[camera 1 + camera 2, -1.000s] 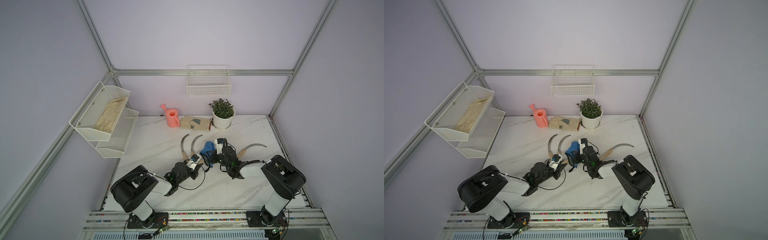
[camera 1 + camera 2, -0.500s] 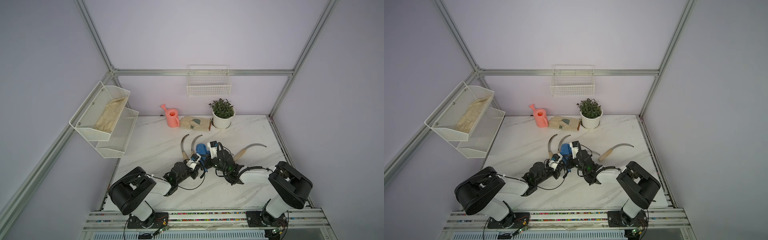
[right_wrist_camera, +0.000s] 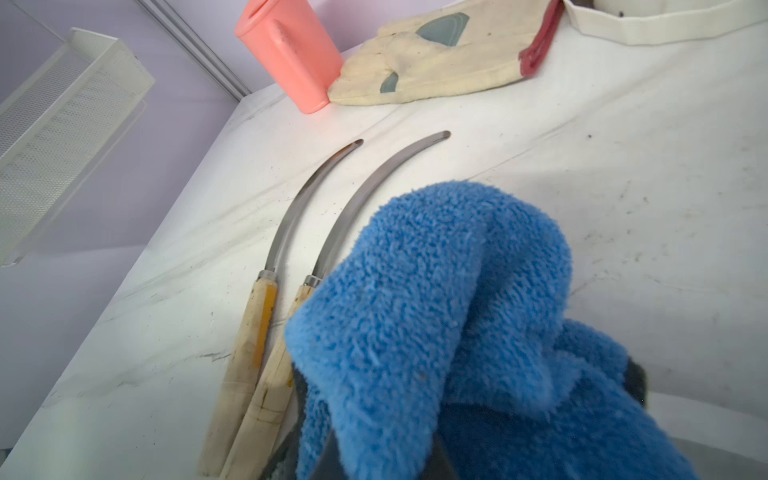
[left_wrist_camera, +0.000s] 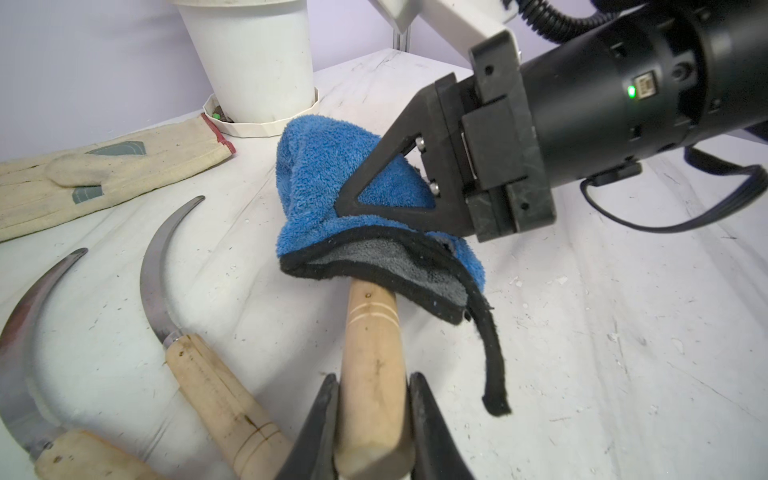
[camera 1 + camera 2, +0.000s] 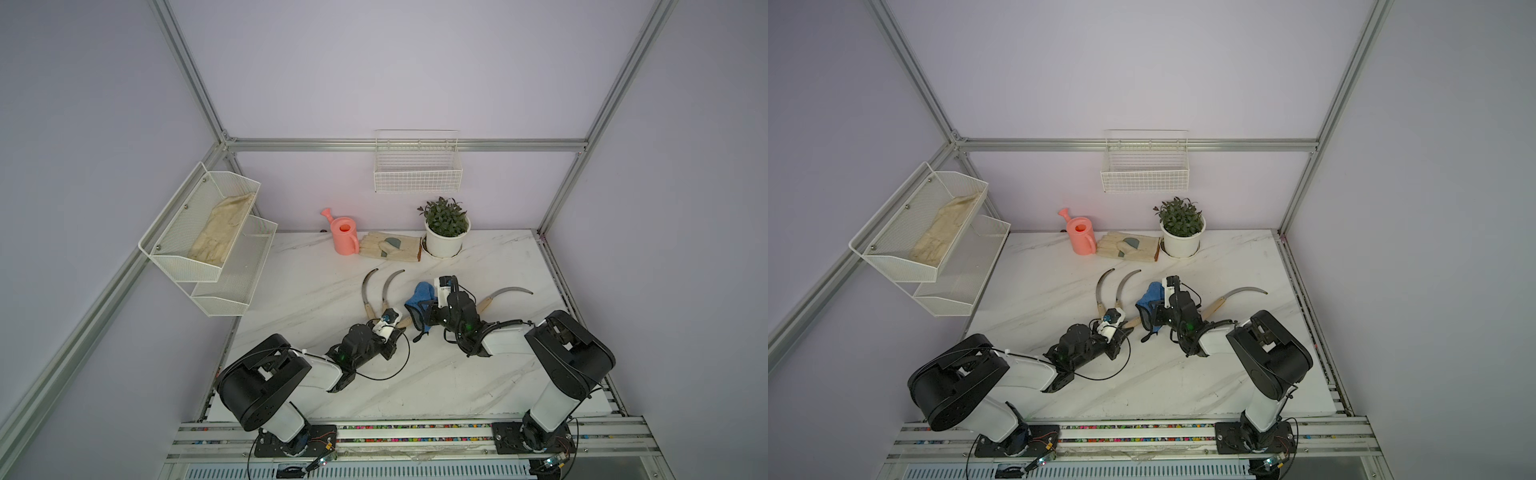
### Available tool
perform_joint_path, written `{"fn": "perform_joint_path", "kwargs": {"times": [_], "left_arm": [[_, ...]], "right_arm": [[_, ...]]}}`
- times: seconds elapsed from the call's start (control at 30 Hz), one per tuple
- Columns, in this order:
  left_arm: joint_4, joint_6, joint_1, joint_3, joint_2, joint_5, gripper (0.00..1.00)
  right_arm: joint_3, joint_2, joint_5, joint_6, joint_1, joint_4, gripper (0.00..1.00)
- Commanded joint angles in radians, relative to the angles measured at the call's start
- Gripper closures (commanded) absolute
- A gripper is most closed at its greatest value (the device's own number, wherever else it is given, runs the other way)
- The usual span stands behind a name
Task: Wipe small sickles with rags
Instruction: Wipe the small sickle.
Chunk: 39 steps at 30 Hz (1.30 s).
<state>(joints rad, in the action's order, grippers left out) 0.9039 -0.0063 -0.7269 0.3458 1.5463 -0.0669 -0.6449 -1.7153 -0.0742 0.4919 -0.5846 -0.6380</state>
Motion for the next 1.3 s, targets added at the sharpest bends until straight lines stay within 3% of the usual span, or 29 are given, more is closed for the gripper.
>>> {"fn": "perform_joint_path", "kwargs": {"times": [0.0, 0.2, 0.33, 0.53, 0.73, 0.87, 1.1, 1.27], "left_arm": [[0.12, 0.014, -0.002, 0.034, -0.044, -0.019, 1.0], [0.118, 0.012, -0.002, 0.039, -0.04, -0.018, 1.0], [0.118, 0.012, -0.002, 0.039, -0.04, -0.016, 1.0], [0.108, 0.013, -0.001, 0.037, -0.054, -0.013, 1.0], [0.092, 0.023, -0.002, 0.032, -0.076, -0.003, 1.0], [0.087, 0.027, -0.002, 0.025, -0.092, 0.001, 1.0], [0.076, 0.043, 0.0, 0.013, -0.122, 0.013, 1.0], [0.068, 0.079, -0.002, 0.004, -0.125, 0.066, 1.0]], "right_arm": [[0.019, 0.01, -0.042, 0.01, -0.022, 0.024, 1.0], [-0.009, 0.095, -0.022, 0.006, -0.18, 0.049, 1.0], [-0.008, 0.106, -0.044, 0.019, -0.215, 0.031, 1.0], [0.003, 0.065, 0.054, 0.009, -0.194, 0.059, 1.0], [0.039, -0.007, -0.029, 0.028, -0.024, 0.02, 1.0], [0.038, 0.013, -0.016, 0.021, -0.019, 0.023, 1.0], [-0.024, 0.05, -0.019, 0.011, -0.178, 0.041, 1.0], [-0.038, 0.086, -0.067, 0.012, -0.231, 0.028, 1.0]]}}
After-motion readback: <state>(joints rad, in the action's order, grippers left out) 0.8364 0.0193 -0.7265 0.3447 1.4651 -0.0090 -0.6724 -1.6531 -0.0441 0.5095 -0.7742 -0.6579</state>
